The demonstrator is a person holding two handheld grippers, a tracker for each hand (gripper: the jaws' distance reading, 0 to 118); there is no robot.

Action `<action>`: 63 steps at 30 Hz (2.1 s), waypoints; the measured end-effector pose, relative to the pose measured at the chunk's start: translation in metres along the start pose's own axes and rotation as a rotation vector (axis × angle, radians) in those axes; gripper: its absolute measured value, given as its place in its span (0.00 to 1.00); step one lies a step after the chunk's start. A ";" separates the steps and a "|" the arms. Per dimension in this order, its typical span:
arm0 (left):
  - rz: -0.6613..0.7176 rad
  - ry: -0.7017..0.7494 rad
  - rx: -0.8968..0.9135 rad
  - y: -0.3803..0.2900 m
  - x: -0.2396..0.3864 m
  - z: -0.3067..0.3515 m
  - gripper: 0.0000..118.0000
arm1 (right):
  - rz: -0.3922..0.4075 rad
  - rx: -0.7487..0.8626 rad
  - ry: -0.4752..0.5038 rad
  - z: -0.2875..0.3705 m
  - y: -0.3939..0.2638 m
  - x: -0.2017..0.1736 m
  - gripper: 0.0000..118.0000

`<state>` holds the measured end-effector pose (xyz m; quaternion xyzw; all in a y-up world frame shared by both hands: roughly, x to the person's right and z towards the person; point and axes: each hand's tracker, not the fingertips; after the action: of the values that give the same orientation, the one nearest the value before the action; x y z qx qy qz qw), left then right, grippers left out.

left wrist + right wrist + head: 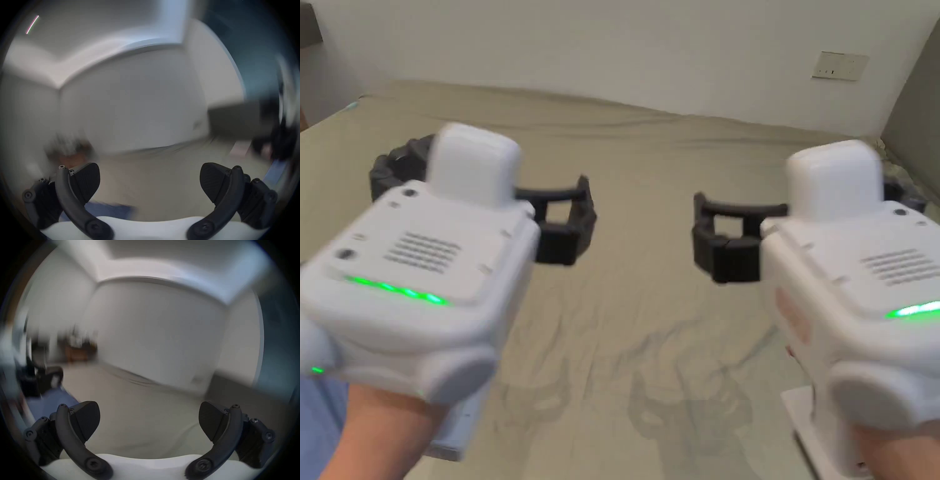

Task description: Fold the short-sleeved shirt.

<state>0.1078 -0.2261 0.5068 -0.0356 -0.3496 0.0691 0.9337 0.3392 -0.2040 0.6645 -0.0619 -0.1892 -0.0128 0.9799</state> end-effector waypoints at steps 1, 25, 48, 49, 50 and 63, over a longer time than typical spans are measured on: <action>0.188 -0.022 0.014 0.004 -0.011 0.003 1.00 | -0.139 0.036 0.051 0.002 -0.002 0.009 1.00; -0.256 0.100 0.101 -0.003 0.033 0.010 0.99 | 0.170 0.109 -0.170 0.017 -0.003 -0.013 1.00; -0.264 0.077 0.018 -0.008 0.033 -0.006 0.00 | 0.162 0.047 -0.179 0.003 -0.020 0.000 0.01; -0.261 0.086 0.019 -0.006 0.031 -0.005 0.00 | 0.165 0.045 -0.178 0.002 -0.021 -0.001 0.01; -0.257 0.093 0.019 -0.006 0.029 -0.005 0.00 | 0.167 0.042 -0.171 0.002 -0.021 -0.002 0.01; -0.266 0.310 0.045 0.019 -0.033 0.041 0.00 | 0.187 0.082 0.016 -0.017 -0.010 -0.058 0.01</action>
<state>0.0542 -0.2115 0.5144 0.0214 -0.2019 -0.0533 0.9777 0.2913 -0.2164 0.6282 -0.0390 -0.1751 0.0861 0.9800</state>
